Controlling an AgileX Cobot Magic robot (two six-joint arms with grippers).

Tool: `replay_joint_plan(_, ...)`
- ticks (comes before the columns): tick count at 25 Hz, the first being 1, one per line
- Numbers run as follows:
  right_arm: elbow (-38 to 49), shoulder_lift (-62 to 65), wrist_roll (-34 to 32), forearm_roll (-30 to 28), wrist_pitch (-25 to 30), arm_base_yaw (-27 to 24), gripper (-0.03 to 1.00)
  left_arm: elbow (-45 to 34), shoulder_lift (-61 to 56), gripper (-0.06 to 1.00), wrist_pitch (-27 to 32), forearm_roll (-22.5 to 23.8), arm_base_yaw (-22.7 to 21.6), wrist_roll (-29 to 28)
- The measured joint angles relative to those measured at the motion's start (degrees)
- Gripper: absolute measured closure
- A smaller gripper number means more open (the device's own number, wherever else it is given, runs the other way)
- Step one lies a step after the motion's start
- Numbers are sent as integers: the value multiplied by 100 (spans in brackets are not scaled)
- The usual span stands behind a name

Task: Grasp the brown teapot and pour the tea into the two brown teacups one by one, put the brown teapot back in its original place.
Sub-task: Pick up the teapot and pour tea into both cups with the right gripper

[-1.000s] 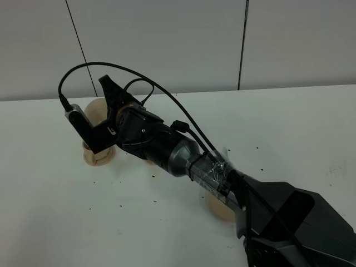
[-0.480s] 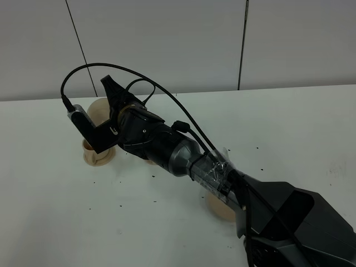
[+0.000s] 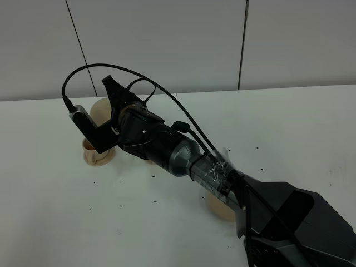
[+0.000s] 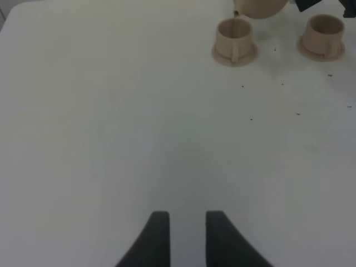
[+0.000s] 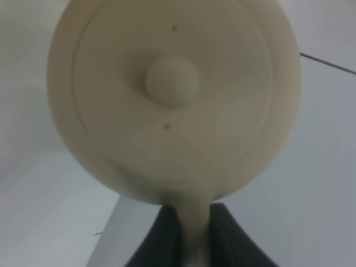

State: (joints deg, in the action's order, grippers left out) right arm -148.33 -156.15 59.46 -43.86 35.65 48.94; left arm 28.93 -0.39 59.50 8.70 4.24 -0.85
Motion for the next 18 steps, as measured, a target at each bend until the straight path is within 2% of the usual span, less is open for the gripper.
replay_joint_plan(18,0,0,0,0,20,0,87,0,0,71,0,0,0,0)
